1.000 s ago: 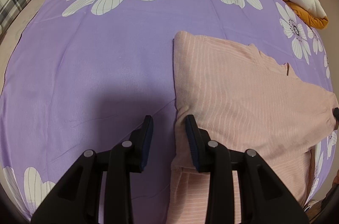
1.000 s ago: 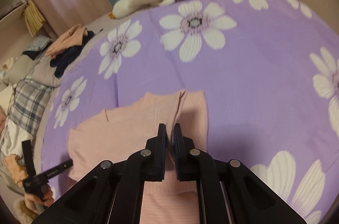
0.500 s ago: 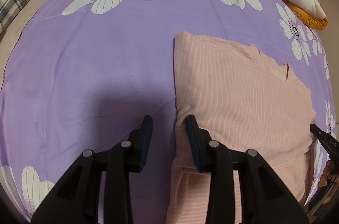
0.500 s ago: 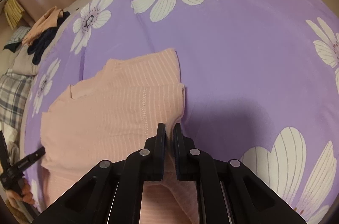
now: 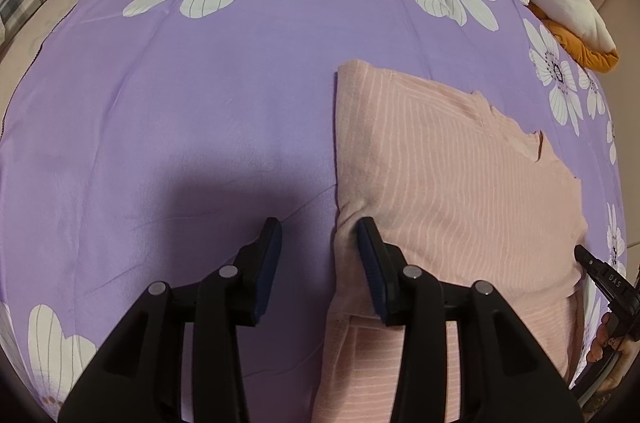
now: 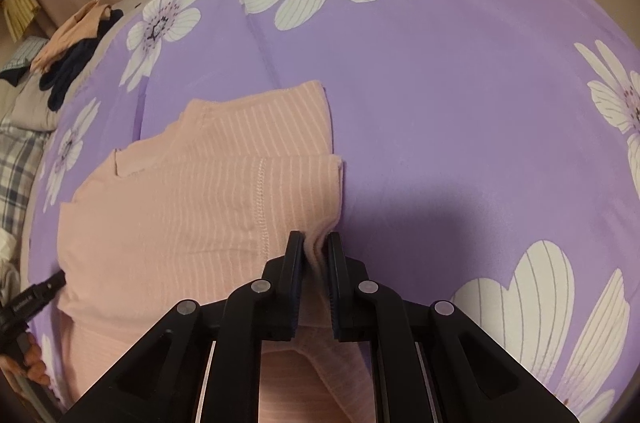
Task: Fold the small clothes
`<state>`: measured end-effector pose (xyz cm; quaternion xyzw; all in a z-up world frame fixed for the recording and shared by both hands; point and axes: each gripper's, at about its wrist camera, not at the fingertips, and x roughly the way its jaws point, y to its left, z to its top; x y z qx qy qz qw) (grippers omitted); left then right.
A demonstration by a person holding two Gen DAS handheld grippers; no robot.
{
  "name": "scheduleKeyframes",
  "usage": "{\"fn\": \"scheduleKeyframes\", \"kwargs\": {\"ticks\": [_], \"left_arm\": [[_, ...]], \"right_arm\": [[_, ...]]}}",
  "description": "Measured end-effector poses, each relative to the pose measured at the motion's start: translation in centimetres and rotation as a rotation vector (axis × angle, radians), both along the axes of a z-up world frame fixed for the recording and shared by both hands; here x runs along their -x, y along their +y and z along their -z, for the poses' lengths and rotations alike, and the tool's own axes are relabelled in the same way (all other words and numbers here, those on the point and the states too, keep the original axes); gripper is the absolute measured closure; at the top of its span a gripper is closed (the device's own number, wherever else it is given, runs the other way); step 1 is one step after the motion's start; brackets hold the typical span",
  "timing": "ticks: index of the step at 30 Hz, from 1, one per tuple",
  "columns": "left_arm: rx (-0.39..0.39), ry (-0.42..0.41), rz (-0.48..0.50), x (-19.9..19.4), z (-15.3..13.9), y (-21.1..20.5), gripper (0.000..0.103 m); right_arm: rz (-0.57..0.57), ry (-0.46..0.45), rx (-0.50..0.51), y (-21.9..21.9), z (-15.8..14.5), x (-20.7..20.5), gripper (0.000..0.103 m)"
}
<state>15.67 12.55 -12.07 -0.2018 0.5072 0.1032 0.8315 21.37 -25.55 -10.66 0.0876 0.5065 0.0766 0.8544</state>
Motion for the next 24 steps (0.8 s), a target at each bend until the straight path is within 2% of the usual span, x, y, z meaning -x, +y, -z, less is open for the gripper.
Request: {"fn": "scheduleKeyframes", "kwargs": {"ticks": [12,24], "left_arm": [[0.006,-0.027,-0.005,0.36,0.22,-0.04,0.061],[0.011,-0.047,-0.003,0.53,0.44,-0.11,0.059]], "right_arm": [[0.018,-0.008,0.011,0.04,0.12,0.33,0.094],[0.028,-0.013,-0.02,-0.21,0.26,0.4,0.094]]}}
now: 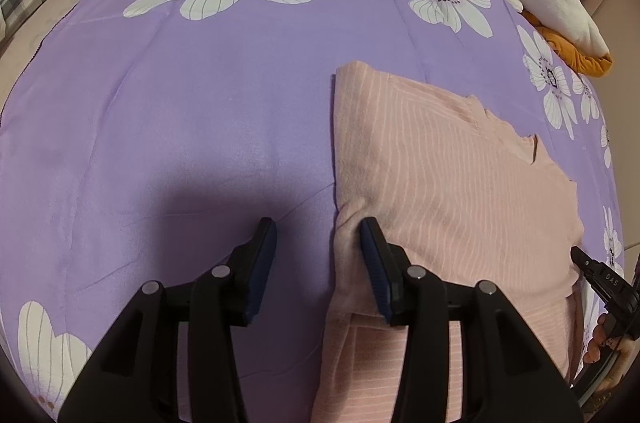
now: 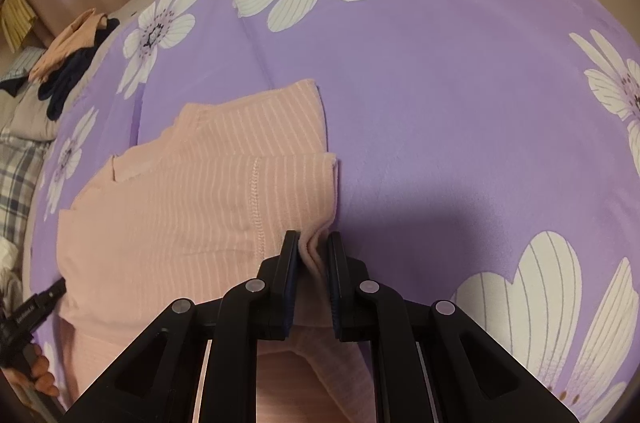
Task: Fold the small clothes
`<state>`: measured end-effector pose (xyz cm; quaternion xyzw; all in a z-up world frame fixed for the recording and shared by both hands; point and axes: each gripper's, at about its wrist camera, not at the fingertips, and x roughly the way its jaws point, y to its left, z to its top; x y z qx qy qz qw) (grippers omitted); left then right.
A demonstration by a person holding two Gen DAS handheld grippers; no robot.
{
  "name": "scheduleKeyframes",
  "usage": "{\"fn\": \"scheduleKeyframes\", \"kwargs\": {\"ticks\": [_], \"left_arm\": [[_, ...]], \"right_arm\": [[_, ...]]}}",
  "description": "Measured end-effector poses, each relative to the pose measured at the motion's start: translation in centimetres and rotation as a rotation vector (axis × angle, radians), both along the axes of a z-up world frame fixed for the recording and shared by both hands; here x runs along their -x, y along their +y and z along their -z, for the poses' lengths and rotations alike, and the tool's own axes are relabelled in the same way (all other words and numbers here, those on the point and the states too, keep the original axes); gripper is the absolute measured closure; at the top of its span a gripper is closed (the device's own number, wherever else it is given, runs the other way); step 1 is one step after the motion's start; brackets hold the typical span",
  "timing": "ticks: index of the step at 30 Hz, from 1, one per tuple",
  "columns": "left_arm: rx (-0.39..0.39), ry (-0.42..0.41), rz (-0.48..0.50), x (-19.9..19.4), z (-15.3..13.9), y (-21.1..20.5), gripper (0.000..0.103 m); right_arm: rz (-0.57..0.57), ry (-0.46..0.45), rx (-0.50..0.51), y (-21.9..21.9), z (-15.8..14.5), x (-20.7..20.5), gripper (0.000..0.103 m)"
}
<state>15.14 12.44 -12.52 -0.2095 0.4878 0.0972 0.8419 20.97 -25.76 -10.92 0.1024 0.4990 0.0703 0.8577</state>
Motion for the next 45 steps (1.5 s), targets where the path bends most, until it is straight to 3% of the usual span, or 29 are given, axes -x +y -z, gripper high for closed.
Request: {"fn": "scheduleKeyframes", "kwargs": {"ticks": [45], "left_arm": [[0.024,-0.023,-0.014,0.24,0.07,0.12,0.057]], "right_arm": [[0.01,-0.015,0.028,0.45,0.01,0.13,0.093]]}}
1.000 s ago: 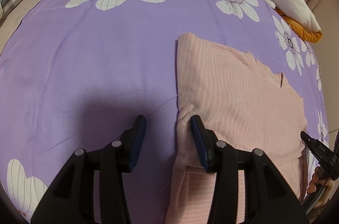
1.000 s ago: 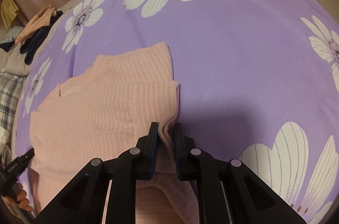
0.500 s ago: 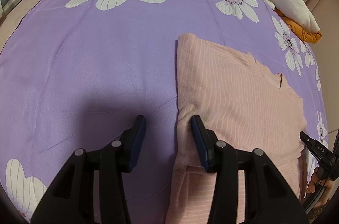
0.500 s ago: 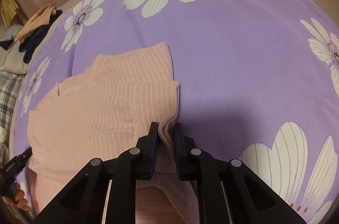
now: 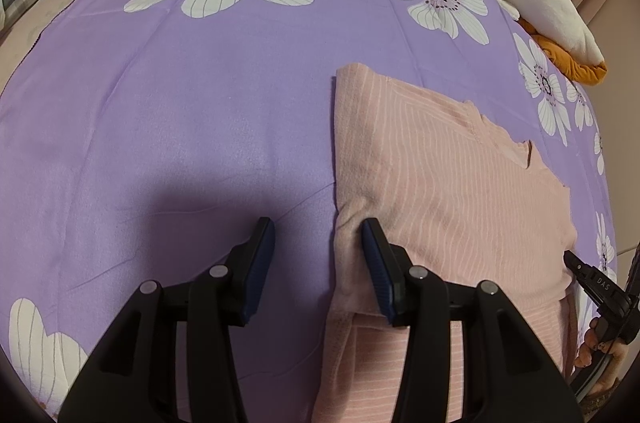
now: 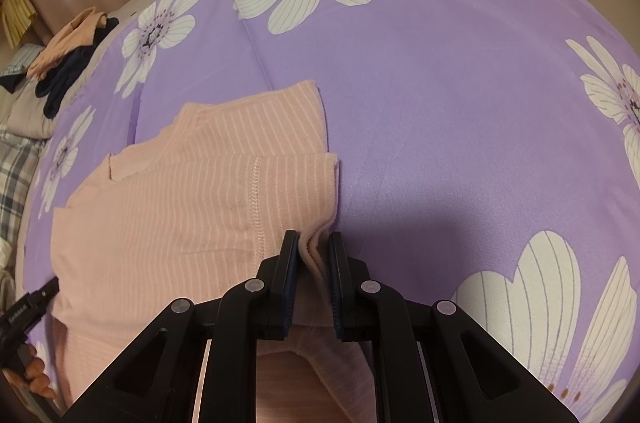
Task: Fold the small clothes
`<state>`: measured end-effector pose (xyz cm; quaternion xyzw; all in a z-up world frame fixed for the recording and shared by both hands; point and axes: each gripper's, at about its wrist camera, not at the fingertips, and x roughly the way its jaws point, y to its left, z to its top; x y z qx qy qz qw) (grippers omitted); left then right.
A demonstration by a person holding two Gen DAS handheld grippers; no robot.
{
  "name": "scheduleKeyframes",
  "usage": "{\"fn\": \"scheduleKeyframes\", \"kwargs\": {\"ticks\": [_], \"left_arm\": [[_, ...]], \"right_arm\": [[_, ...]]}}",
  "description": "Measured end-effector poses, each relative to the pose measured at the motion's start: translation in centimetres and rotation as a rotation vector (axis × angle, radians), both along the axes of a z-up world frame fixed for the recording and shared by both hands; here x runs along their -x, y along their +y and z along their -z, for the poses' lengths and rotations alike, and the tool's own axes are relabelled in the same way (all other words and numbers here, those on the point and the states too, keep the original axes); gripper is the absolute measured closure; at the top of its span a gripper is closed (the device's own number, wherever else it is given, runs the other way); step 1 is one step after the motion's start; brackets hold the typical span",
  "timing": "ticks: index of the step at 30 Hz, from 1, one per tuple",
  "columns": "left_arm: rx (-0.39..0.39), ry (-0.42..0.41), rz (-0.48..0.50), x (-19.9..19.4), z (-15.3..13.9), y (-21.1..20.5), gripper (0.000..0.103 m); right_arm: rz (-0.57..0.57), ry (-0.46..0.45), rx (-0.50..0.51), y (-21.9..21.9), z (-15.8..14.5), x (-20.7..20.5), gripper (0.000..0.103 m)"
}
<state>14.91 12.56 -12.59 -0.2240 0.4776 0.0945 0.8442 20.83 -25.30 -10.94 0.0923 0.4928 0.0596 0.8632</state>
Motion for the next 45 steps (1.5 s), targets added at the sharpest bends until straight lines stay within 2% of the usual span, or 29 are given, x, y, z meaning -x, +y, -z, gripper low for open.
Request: {"fn": "scheduleKeyframes", "kwargs": {"ticks": [3,5,6,9,12,14,16,18,22,29,33,41,45], "left_arm": [[-0.01,0.004,-0.001,0.0,-0.2,-0.2,0.057],[-0.049,0.032,0.021,-0.1,-0.8,-0.6,0.052],[-0.054,0.035,0.018,0.0,-1.2,-0.6,0.05],[-0.033,0.012,0.024,1.2,-2.5,-0.9,0.047],[-0.069,-0.005,0.041,2.8,-3.7,-1.9,0.037],[-0.079,-0.017,0.065,4.0,-4.5,-2.7,0.036],[-0.075,-0.027,0.083,5.1,-5.1,-3.4,0.035],[-0.076,-0.035,0.097,6.3,-5.4,-4.0,0.031],[-0.084,-0.023,0.124,8.1,-5.2,-5.0,0.03],[-0.061,0.022,0.105,11.5,-3.8,-5.3,0.03],[-0.046,0.034,0.102,13.8,-3.2,-5.5,0.03],[0.059,0.103,0.099,18.2,-1.1,-5.3,0.032],[0.084,0.116,0.138,20.0,-0.9,-5.9,0.032]], "right_arm": [[-0.008,0.003,0.007,0.0,-0.1,-0.1,0.091],[-0.025,0.011,0.027,0.3,-0.4,-0.2,0.09],[-0.037,0.015,0.069,0.6,-0.9,-0.3,0.083],[-0.048,-0.01,0.154,1.0,-2.3,0.3,0.045],[-0.068,-0.046,0.107,0.6,-4.1,1.7,0.043],[-0.07,-0.066,0.074,0.2,-5.1,2.7,0.041],[-0.073,-0.084,0.039,-0.2,-6.0,4.0,0.034],[-0.083,-0.097,0.005,-0.6,-6.5,5.2,0.033],[-0.109,-0.102,-0.021,-0.8,-6.9,7.7,0.033],[-0.121,-0.087,0.029,-1.4,-6.2,11.6,0.033],[-0.126,-0.054,0.009,-2.1,-5.4,13.7,0.033],[-0.108,0.029,-0.004,-3.9,-3.4,17.8,0.033],[-0.08,0.086,-0.045,-5.1,-2.3,19.3,0.033]]}}
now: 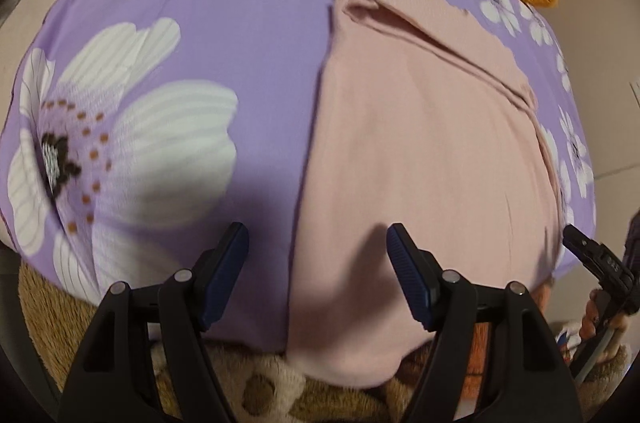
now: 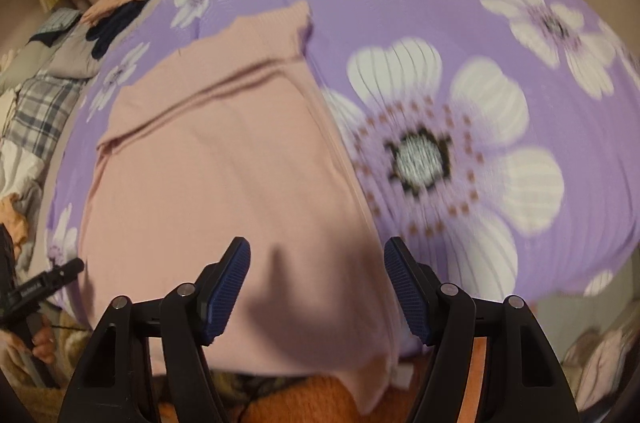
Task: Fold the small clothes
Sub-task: 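Move both grippers to the sweater hem and grasp it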
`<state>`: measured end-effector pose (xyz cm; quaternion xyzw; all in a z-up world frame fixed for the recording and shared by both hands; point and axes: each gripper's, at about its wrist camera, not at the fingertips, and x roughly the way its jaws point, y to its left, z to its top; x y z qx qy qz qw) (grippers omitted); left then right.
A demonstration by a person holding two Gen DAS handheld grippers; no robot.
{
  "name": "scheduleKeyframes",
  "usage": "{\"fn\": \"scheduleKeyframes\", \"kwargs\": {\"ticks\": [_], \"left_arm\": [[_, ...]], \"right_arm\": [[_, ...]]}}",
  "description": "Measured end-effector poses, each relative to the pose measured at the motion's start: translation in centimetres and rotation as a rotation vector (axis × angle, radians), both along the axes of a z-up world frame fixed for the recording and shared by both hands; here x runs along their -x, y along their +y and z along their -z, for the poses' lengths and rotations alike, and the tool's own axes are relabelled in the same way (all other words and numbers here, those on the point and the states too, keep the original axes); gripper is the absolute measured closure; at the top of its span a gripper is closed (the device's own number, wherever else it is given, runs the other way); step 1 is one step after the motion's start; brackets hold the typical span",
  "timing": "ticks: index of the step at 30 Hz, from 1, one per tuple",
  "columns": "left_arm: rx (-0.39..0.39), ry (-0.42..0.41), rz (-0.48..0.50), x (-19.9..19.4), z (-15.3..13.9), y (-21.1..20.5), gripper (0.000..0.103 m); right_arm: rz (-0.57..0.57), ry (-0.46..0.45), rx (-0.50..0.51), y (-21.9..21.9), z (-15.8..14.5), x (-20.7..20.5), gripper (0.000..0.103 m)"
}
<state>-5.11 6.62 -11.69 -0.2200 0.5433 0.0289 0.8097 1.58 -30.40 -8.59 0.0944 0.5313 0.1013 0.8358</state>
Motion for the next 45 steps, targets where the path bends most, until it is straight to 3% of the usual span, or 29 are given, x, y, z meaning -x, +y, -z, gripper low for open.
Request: {"fn": "scheduleKeyframes", "kwargs": {"ticks": [5,13,17,19,21,23,26,28,34,37,45], "left_arm": [[0.075,0.008,0.045,1.4,0.4,-0.3,0.038],[0.125,0.003,0.075,2.6,1.0,-1.3,0.045],[0.143,-0.013,0.064,2.7,1.4,-1.4,0.056],[0.12,-0.018,0.073,2.7,1.4,-1.7,0.064],[0.104,-0.016,0.082,2.6,1.4,-1.9,0.085],[0.093,-0.01,0.069,2.5,1.6,-1.8,0.09],[0.107,-0.012,0.028,2.6,1.4,-1.5,0.096],[0.092,-0.017,0.032,2.6,1.0,-1.8,0.097],[0.107,-0.076,0.112,1.9,-1.8,-2.2,0.098],[0.132,-0.109,0.109,1.4,-2.9,-2.0,0.098],[0.152,-0.215,0.07,-0.8,-6.1,-0.2,0.098]], "right_arm": [[0.014,0.023,-0.002,-0.9,0.3,1.3,0.033],[0.008,0.08,-0.032,-1.7,1.3,3.2,0.034],[0.008,0.099,-0.026,-2.1,1.9,3.7,0.037],[0.012,0.118,-0.036,-2.4,2.3,3.6,0.044],[0.005,0.137,-0.042,-2.3,2.7,3.6,0.05],[-0.009,0.143,-0.044,-2.0,3.0,3.6,0.053],[-0.013,0.143,-0.02,-1.6,3.1,3.6,0.076],[-0.025,0.136,-0.008,-1.5,2.7,3.7,0.094],[-0.063,0.053,-0.074,-1.3,-0.8,3.7,0.095],[-0.075,-0.008,-0.134,-1.3,-2.9,3.1,0.096],[-0.113,-0.146,-0.166,-0.7,-6.1,0.3,0.097]]}}
